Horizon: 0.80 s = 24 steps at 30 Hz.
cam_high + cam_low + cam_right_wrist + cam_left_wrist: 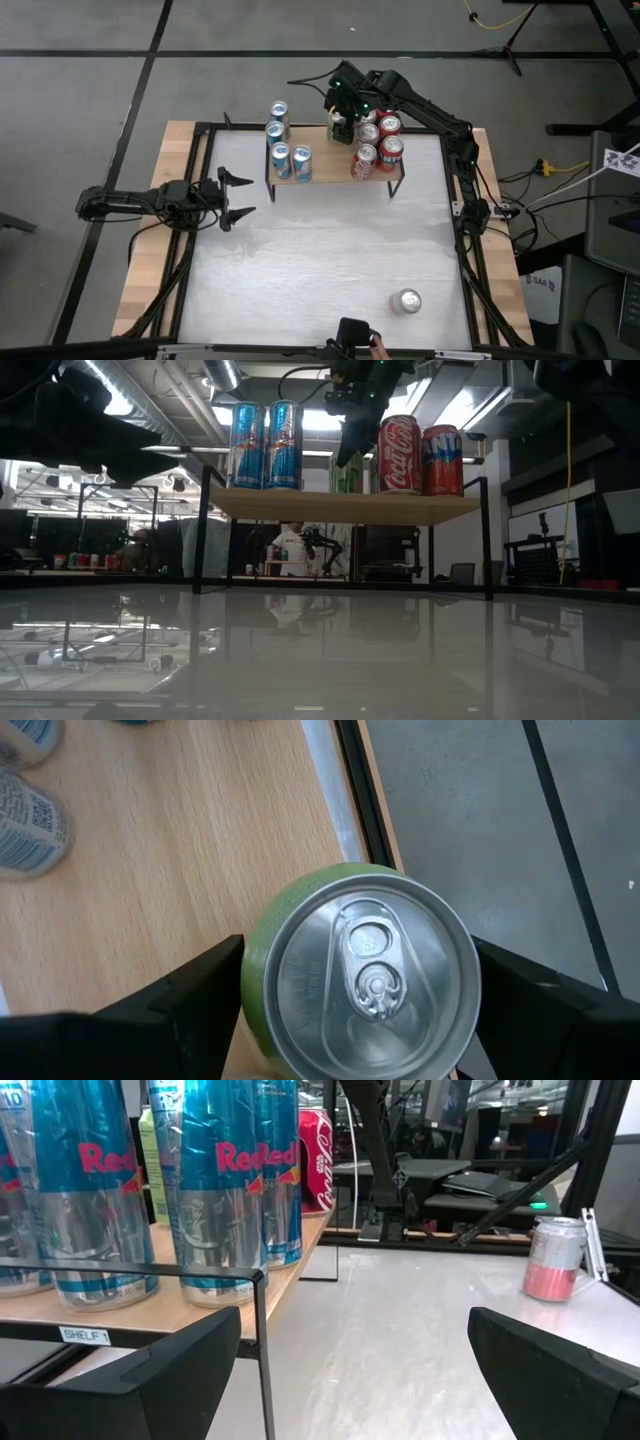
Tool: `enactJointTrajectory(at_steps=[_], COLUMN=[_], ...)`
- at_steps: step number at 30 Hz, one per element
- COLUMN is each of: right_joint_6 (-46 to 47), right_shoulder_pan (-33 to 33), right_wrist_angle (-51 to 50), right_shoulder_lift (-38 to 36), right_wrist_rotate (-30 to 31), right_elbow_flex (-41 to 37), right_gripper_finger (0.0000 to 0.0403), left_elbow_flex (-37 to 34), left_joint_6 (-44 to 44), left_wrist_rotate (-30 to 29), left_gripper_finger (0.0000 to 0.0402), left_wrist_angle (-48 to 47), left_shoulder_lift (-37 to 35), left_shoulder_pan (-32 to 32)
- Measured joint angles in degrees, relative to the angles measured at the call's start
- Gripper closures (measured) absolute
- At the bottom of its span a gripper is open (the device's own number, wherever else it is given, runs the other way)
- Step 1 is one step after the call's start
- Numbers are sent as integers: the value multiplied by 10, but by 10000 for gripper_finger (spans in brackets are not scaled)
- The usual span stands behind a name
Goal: Sort soda cans
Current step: Put the green soda can on the shelf
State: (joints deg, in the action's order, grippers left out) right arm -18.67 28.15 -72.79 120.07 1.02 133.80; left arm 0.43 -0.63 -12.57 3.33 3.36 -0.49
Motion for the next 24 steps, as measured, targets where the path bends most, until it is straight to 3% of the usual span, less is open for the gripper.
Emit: enactJointTrajectory(at_steps=[24], right_joint_6=[3], right_shoulder_pan=[0], right_wrist_angle=[22], right_shoulder_lift=[2], right_wrist_rotate=[-6], right_elbow_flex=[0], right_gripper_finger=[75], left_elbow_flex=[0], left_joint_6=[-3], left_wrist_rotate=[-2], left_gripper_finger=[15], left_wrist_angle=[-6], left_shoulder_lift=[0], left_shoulder_pan=[0])
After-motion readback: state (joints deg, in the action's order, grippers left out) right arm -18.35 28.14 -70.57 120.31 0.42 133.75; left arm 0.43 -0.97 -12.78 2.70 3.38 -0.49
